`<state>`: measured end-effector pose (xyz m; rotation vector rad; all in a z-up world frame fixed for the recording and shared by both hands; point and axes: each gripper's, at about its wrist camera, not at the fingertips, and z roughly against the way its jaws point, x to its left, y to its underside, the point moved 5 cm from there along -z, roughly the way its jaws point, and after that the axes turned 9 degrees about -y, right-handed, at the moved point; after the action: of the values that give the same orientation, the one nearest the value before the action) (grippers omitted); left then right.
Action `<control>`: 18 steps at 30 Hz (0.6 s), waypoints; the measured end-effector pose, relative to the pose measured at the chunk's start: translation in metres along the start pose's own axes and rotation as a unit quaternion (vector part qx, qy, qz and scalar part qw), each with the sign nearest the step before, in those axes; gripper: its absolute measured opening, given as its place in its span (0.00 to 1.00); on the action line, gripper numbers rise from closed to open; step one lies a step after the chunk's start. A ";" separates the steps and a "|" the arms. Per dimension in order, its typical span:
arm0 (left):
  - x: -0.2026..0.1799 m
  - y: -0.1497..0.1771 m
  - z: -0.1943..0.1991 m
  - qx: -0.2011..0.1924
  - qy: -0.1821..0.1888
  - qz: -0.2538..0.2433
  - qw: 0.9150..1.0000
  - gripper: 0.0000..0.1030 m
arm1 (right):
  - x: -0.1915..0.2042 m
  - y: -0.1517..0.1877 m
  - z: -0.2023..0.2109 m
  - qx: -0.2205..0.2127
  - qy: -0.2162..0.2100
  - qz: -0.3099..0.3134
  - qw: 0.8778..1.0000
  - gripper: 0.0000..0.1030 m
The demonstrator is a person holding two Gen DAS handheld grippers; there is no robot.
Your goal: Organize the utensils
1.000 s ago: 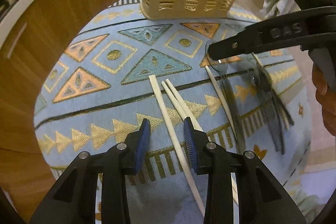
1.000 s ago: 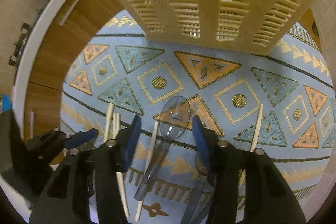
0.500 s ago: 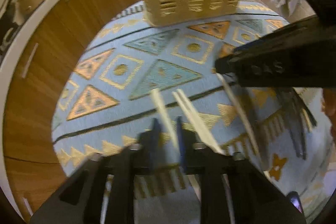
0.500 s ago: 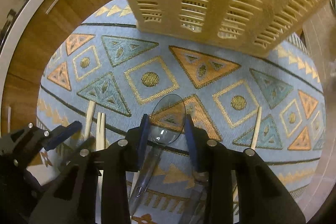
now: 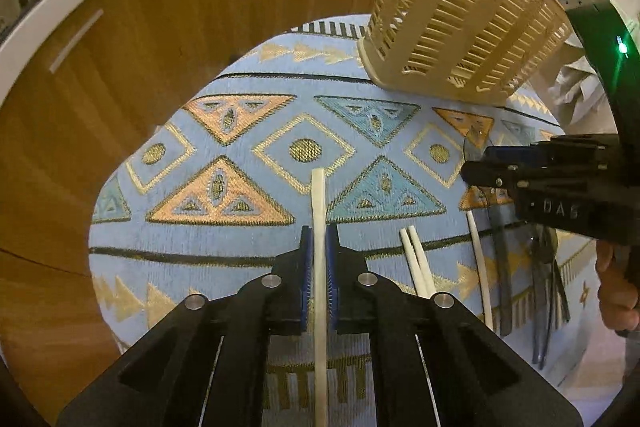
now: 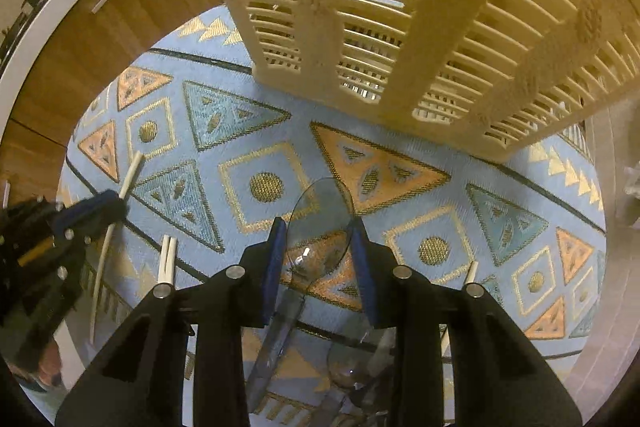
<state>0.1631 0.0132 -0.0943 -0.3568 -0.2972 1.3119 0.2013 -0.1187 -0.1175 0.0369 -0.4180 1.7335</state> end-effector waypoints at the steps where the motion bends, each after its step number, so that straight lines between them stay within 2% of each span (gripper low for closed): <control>1: 0.000 -0.002 -0.001 0.005 0.004 -0.004 1.000 0.09 | 0.000 0.000 0.000 0.002 0.002 0.003 1.000 0.29; 4: -0.003 -0.004 -0.004 0.019 -0.005 -0.021 1.000 0.09 | 0.005 -0.003 -0.003 0.006 0.009 0.009 1.000 0.29; 8: -0.015 -0.007 -0.006 0.039 -0.043 -0.066 0.996 0.08 | 0.006 -0.001 -0.004 0.006 0.012 0.012 1.000 0.28; 10: -0.017 -0.006 -0.005 0.033 -0.068 -0.070 0.995 0.04 | 0.010 0.002 -0.003 -0.002 0.012 0.022 1.000 0.28; 13: -0.021 0.002 0.000 0.001 -0.084 -0.054 0.995 0.04 | 0.017 0.011 0.003 -0.020 -0.003 0.037 0.999 0.27; 18: -0.019 0.002 0.036 -0.087 -0.032 0.000 0.996 0.04 | 0.029 0.028 0.035 -0.075 -0.025 0.082 0.994 0.25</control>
<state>0.1424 -0.0022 -0.0626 -0.4626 -0.4667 1.3018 0.1607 -0.1056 -0.0844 -0.0632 -0.6008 1.8609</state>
